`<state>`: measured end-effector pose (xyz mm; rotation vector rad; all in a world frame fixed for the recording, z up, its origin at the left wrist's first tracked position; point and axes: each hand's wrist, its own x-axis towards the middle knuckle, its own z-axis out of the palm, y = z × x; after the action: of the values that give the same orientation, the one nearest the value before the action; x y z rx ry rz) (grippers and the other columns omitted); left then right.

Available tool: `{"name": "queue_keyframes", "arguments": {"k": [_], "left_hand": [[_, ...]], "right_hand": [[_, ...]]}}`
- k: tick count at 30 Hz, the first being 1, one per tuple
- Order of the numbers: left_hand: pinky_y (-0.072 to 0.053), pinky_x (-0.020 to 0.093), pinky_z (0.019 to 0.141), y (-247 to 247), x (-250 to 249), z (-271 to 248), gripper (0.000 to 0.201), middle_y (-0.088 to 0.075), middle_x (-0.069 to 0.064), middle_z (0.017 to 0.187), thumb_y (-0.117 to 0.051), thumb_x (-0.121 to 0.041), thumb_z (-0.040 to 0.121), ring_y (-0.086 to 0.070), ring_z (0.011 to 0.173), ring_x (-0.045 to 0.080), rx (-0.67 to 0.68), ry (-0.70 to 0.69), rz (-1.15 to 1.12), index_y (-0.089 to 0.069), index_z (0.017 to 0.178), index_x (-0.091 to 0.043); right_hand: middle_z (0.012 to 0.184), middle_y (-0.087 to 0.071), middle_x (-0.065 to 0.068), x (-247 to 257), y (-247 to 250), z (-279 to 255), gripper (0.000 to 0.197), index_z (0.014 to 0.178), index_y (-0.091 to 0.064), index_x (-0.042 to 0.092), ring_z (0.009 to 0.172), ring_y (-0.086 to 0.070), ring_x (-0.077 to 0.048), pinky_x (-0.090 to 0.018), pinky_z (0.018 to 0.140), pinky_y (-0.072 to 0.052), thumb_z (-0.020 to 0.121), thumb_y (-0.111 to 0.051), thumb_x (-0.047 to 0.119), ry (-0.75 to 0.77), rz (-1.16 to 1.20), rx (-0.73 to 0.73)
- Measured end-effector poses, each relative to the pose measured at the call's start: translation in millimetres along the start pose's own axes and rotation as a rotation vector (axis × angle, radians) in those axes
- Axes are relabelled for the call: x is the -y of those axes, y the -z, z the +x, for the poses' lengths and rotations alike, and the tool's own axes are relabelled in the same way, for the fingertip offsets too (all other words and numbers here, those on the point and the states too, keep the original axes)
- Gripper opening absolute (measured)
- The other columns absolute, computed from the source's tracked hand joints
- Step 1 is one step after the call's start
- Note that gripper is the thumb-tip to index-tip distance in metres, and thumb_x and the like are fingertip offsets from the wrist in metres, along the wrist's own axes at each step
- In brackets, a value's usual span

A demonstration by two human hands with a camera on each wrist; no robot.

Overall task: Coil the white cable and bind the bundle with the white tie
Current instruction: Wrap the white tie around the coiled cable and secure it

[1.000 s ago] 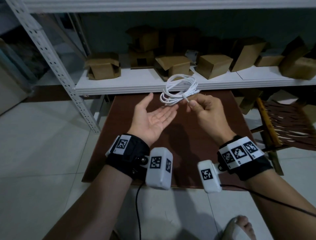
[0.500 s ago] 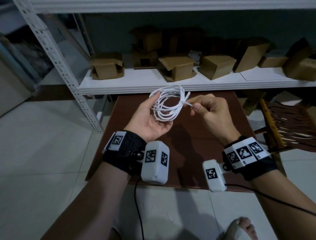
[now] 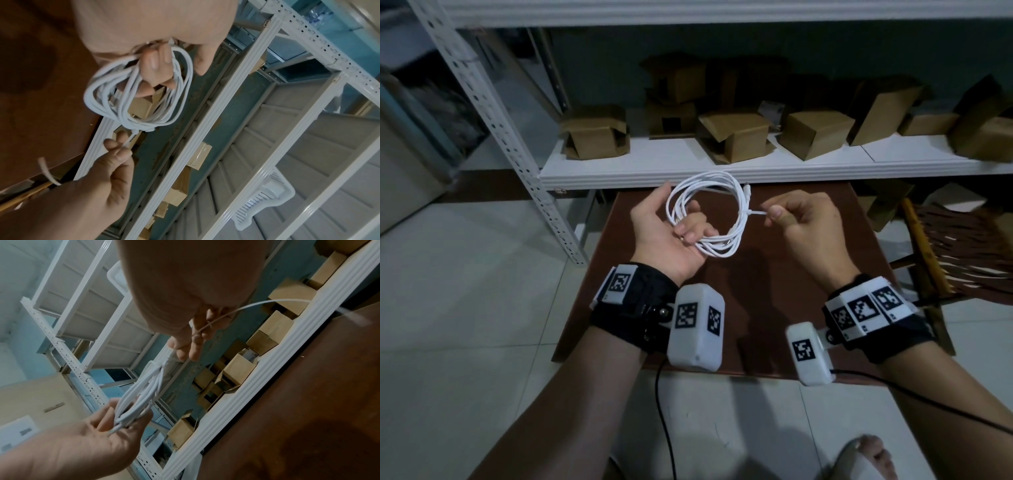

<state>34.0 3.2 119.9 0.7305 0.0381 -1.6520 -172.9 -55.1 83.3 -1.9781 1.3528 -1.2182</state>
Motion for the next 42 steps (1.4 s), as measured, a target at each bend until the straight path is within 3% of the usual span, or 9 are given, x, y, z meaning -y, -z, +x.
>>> {"name": "queue_keyframes", "arguments": {"k": [6, 11, 17, 21, 25, 29, 36, 38, 42], "left_hand": [[-0.027, 0.022, 0.037, -2, 5, 9, 0.053, -0.019, -0.006, 0.043, -0.056, -0.051, 0.103, -0.017, 0.032, 0.011, -0.064, -0.079, 0.001, -0.042, 0.063, -0.018], [-0.028, 0.021, 0.040, -2, 11, 15, 0.051, -0.018, -0.007, 0.043, -0.054, -0.047, 0.105, -0.019, 0.032, 0.010, -0.038, -0.121, -0.076, -0.043, 0.066, -0.017], [-0.034, 0.022, 0.044, -5, 21, 15, 0.046, -0.022, -0.007, 0.045, -0.052, -0.044, 0.108, -0.023, 0.035, 0.009, 0.053, -0.147, -0.038, -0.046, 0.072, -0.016], [-0.039, 0.028, 0.063, -6, 20, 14, 0.039, -0.032, -0.007, 0.049, -0.047, -0.032, 0.110, -0.031, 0.040, 0.010, 0.145, -0.107, 0.010, -0.051, 0.076, -0.012], [-0.044, 0.028, 0.059, -7, 15, 11, 0.031, -0.032, -0.004, 0.052, -0.050, -0.020, 0.103, -0.032, 0.044, 0.012, 0.150, -0.066, 0.068, -0.053, 0.075, -0.009], [-0.044, 0.027, 0.065, -9, 10, 4, 0.041, -0.029, -0.004, 0.047, -0.069, -0.040, 0.095, -0.030, 0.042, 0.013, 0.151, -0.046, 0.205, -0.055, 0.069, -0.011], [-0.057, 0.030, 0.073, -9, 17, 3, 0.040, -0.028, -0.006, 0.039, -0.072, -0.034, 0.095, -0.037, 0.039, 0.010, 0.211, -0.067, 0.649, -0.066, 0.059, -0.019], [-0.058, 0.030, 0.069, -10, 20, 2, 0.029, -0.030, -0.006, 0.041, -0.072, -0.033, 0.095, -0.040, 0.041, 0.010, 0.193, -0.077, 0.736, -0.077, 0.074, -0.014], [-0.052, 0.026, 0.063, -9, 19, 5, 0.044, -0.029, -0.009, 0.042, -0.071, -0.048, 0.094, -0.033, 0.040, 0.008, 0.123, -0.015, 0.722, -0.058, 0.068, -0.016]], "right_hand": [[0.117, -0.065, 0.007, 20, 3, -8, 0.006, 0.092, -0.077, 0.029, 0.117, -0.049, -0.013, 0.001, 0.083, -0.035, 0.094, -0.078, 0.023, -0.018, -0.079, -0.078], [0.074, -0.071, 0.006, 23, -6, -11, 0.034, 0.076, -0.075, 0.020, 0.069, -0.058, -0.005, -0.034, 0.072, -0.046, 0.103, -0.063, 0.037, -0.139, 0.140, 0.009], [0.075, -0.068, -0.003, 33, -19, -16, 0.045, 0.104, -0.070, -0.013, 0.065, -0.060, -0.008, -0.020, 0.066, -0.047, 0.108, -0.058, 0.030, -0.328, 0.545, 0.269], [0.087, -0.078, -0.012, 40, -18, -18, 0.020, 0.118, -0.064, -0.008, 0.075, -0.075, -0.016, -0.024, 0.072, -0.061, 0.107, -0.056, 0.008, -0.416, 0.785, 0.242], [0.080, -0.066, -0.009, 41, -12, -18, 0.020, 0.120, -0.062, -0.003, 0.079, -0.069, -0.022, -0.037, 0.086, -0.060, 0.109, -0.051, 0.010, -0.491, 0.999, 0.227], [0.069, -0.050, -0.006, 47, -7, -16, 0.022, 0.116, -0.061, -0.003, 0.073, -0.062, -0.017, -0.030, 0.078, -0.062, 0.111, -0.045, 0.011, -0.556, 1.189, 0.218], [0.063, -0.029, -0.003, 48, 1, -16, 0.029, 0.112, -0.064, -0.002, 0.055, -0.036, -0.011, -0.019, 0.050, -0.039, 0.112, -0.048, 0.021, -0.469, 0.913, 0.211], [0.062, -0.037, -0.004, 44, 1, -15, 0.030, 0.103, -0.069, -0.001, 0.052, -0.036, -0.009, -0.017, 0.046, -0.035, 0.111, -0.052, 0.024, -0.387, 0.690, 0.200], [0.074, -0.059, -0.008, 38, -1, -16, 0.029, 0.095, -0.073, 0.002, 0.059, -0.046, -0.005, -0.019, 0.055, -0.041, 0.108, -0.058, 0.022, -0.318, 0.518, 0.203]]}}
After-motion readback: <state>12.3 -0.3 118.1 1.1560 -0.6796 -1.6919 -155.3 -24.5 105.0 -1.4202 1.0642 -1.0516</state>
